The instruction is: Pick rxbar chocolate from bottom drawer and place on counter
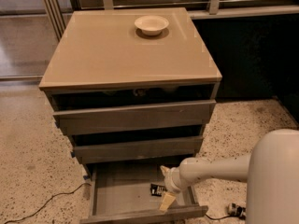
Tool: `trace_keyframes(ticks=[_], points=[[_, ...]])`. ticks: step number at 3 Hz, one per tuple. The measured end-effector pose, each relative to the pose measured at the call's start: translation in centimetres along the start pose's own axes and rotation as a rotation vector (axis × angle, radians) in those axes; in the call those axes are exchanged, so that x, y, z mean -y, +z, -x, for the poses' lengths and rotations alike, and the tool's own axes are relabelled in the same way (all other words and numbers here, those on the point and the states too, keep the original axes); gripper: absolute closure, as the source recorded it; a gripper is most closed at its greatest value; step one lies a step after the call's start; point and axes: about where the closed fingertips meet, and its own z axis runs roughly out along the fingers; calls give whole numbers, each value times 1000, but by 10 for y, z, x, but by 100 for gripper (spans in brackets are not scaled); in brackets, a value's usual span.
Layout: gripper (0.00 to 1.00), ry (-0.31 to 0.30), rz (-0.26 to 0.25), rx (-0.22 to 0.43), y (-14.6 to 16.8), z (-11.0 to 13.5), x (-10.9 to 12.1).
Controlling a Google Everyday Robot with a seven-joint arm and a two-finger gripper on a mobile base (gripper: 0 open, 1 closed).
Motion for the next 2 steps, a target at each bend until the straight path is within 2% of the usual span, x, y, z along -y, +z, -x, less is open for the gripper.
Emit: trace_keyframes(ticks=[1, 2], points=[[0, 40, 44, -18, 55, -25, 12], [0, 52, 49, -11, 59, -30, 12]])
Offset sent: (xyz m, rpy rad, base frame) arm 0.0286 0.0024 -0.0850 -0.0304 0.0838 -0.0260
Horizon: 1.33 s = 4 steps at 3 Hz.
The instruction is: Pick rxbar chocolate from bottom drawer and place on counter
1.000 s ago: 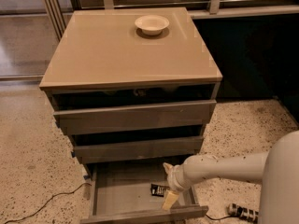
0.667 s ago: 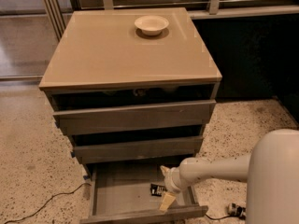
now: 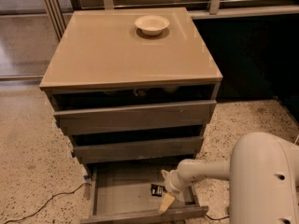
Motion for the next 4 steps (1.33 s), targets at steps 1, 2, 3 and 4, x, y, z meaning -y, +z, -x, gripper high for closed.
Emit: trace_keyframes(ticks=[1, 2, 3, 4], points=[[0, 3, -10, 40, 13, -14, 8], [0, 3, -10, 40, 13, -14, 8], [0, 9, -13, 54, 16, -19, 9], [0, 16, -17, 82, 22, -26, 11]])
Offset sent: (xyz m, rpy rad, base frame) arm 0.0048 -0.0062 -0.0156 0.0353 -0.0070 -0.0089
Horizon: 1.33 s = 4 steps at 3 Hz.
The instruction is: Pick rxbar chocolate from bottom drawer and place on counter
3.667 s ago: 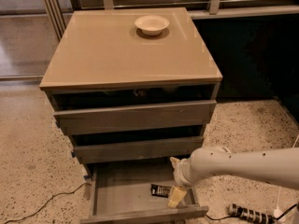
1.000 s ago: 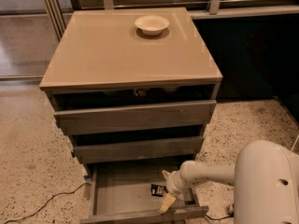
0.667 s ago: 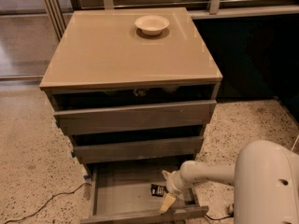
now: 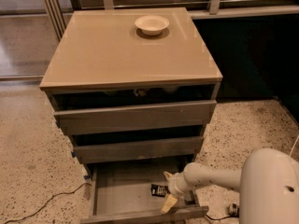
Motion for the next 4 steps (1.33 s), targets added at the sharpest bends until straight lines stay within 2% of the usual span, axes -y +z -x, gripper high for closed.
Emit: trace_keyframes(ticks=[1, 2, 4], points=[[0, 6, -3, 21, 6, -7, 2], [14, 13, -3, 31, 10, -12, 4], [29, 19, -3, 34, 12, -14, 5]])
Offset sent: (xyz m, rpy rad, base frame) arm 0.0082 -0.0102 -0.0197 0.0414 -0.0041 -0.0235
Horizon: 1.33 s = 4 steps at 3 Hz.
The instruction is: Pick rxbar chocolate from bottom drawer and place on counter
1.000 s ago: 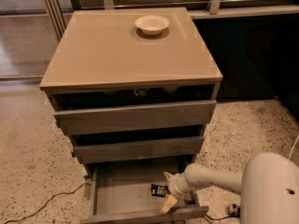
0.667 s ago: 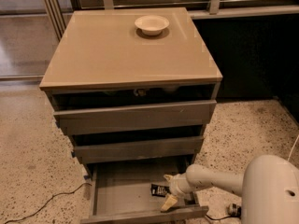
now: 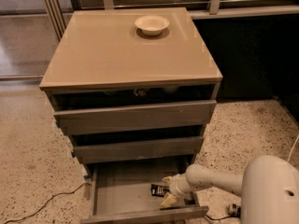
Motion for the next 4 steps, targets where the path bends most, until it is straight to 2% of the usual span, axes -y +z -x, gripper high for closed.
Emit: trace_keyframes(ticks=[1, 2, 3, 4], points=[[28, 0, 0, 0, 0, 0, 0], [26, 12, 11, 12, 27, -5, 5], [28, 22, 0, 17, 47, -16, 14], [28, 25, -6, 18, 54, -21, 17]])
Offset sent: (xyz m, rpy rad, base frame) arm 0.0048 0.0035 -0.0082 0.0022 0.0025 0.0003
